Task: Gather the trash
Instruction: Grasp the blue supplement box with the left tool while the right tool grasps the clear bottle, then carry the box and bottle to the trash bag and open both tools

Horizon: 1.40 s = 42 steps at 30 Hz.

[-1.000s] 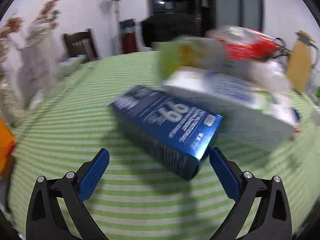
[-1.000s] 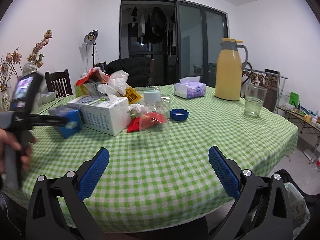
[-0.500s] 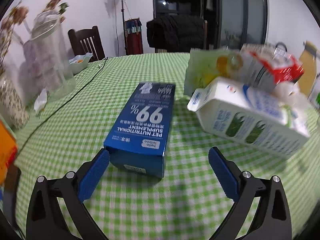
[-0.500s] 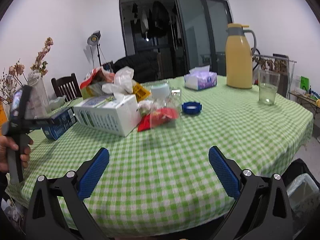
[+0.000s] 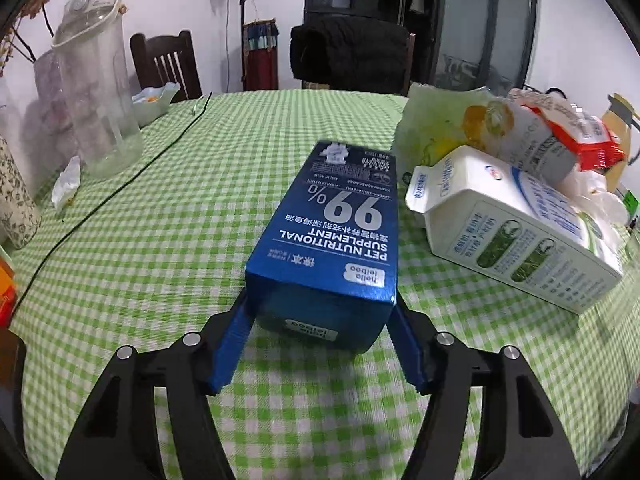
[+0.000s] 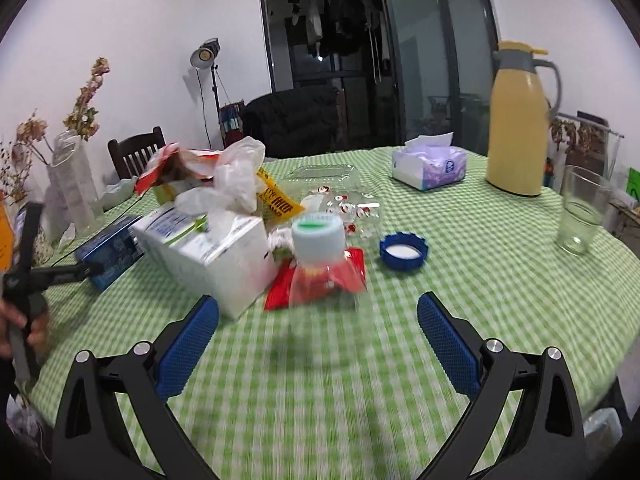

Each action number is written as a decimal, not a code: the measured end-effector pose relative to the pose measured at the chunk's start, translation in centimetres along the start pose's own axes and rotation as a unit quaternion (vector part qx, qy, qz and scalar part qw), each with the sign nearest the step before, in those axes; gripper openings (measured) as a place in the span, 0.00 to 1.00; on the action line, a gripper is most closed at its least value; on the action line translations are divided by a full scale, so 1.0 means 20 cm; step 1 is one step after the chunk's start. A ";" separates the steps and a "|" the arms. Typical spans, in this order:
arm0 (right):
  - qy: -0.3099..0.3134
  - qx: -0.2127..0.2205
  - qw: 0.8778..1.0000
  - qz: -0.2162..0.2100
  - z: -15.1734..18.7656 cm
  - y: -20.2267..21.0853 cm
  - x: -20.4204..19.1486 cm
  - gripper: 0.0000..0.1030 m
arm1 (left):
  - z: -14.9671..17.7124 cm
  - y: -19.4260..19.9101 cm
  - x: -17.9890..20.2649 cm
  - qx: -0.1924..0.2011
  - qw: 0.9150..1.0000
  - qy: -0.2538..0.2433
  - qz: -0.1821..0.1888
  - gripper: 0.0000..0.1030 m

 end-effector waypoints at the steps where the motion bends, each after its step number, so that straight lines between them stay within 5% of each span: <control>1: -0.008 -0.013 1.000 -0.002 -0.02 -0.05 0.01 0.55 | 0.01 0.04 0.00 0.009 1.000 -0.004 -0.002 0.60; 11: -0.023 -0.038 0.999 -0.017 -0.06 -0.11 0.04 0.50 | 0.02 0.47 0.04 0.103 0.994 -0.019 0.008 0.57; 23: -0.047 0.040 0.998 0.010 0.06 0.34 0.20 0.49 | 0.07 0.90 0.34 0.185 0.979 -0.065 0.062 0.56; 31: -0.113 0.083 0.986 0.093 0.34 0.75 0.62 0.50 | 0.14 1.11 0.85 0.207 0.954 -0.174 0.132 0.56; 36: -0.182 0.075 0.965 0.173 0.64 0.93 0.97 0.50 | 0.22 1.12 1.31 0.184 0.927 -0.260 0.198 0.56; 42: -0.299 0.017 0.931 0.209 1.05 0.92 1.35 0.50 | 0.44 1.02 1.88 0.129 0.883 -0.372 0.257 0.56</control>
Point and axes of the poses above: each gripper's, at about its wrist camera, not at the fingertips, and y roughly against the way its jaws point, x to its right, z to its underside, the point moved 1 cm from there along -y, roughly the way its jaws point, and after that the axes turned 13 degrees about -x, right-handed, at the moved point
